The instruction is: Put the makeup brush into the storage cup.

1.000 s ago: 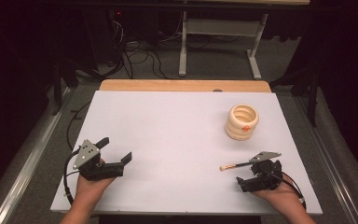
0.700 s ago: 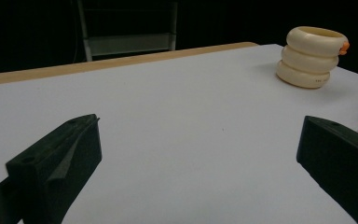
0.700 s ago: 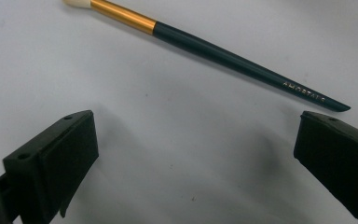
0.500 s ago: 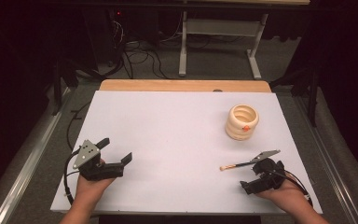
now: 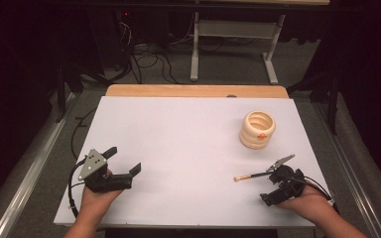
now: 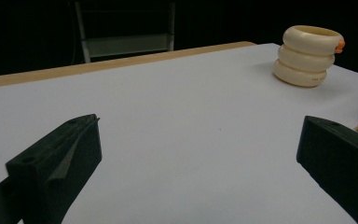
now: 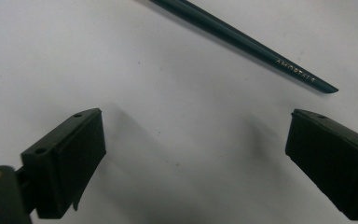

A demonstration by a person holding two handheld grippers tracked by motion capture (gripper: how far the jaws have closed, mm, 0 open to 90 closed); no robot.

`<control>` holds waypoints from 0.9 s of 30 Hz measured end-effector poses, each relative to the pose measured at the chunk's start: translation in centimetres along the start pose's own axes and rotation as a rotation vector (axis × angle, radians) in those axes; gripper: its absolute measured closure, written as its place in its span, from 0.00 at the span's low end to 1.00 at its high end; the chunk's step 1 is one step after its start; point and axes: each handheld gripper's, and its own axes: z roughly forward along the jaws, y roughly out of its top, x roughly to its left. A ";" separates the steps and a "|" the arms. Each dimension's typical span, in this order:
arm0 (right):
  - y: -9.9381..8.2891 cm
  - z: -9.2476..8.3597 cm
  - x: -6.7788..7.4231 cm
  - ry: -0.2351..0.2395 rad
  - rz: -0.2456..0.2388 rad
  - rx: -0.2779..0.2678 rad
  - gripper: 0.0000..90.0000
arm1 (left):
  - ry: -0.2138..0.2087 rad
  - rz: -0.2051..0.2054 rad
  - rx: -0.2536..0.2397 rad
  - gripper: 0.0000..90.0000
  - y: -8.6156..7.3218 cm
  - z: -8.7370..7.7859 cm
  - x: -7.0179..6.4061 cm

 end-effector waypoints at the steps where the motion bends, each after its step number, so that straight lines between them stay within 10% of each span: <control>1: 0.1 -0.1 -0.1 -0.004 -0.005 0.009 0.09 | 0.000 0.001 0.000 0.01 0.0 0.0 0.0; 27: 3.7 0.9 -3.2 -0.037 -0.100 0.069 0.17 | -0.002 0.001 0.005 0.01 -0.1 0.1 0.1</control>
